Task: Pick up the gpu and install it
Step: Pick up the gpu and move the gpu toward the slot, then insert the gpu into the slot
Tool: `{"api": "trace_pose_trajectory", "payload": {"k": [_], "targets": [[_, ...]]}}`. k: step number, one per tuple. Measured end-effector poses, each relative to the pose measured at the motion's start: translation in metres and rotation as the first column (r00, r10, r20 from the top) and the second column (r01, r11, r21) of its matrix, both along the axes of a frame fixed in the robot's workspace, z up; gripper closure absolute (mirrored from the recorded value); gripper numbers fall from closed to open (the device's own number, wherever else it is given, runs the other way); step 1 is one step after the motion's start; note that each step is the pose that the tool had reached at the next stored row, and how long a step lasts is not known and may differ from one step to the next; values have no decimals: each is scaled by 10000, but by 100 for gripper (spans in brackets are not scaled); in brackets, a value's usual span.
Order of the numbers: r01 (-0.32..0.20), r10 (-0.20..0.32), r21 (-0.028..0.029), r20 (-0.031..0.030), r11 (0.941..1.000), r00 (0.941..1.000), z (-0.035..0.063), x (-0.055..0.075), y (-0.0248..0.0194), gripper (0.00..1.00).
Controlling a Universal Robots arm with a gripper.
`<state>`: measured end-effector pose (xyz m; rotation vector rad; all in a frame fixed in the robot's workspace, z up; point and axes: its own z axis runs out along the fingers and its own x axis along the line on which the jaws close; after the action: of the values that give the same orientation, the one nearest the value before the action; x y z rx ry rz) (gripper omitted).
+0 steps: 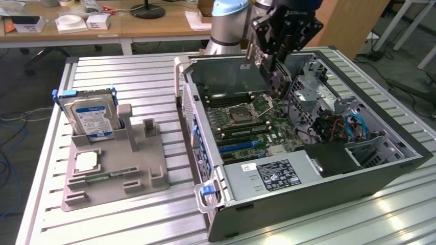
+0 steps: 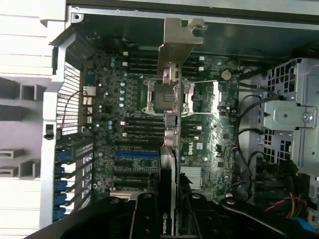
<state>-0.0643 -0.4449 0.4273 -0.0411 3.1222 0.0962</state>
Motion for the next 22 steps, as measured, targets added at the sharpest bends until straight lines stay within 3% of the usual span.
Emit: {"api": "trace_pose_trajectory", "payload": {"k": [7,22], "targets": [[-1,1,-1,1,10000,10000,-3,275,-2,74],[0,0,0,0,10000,10000,-3,284,-2,74]]}}
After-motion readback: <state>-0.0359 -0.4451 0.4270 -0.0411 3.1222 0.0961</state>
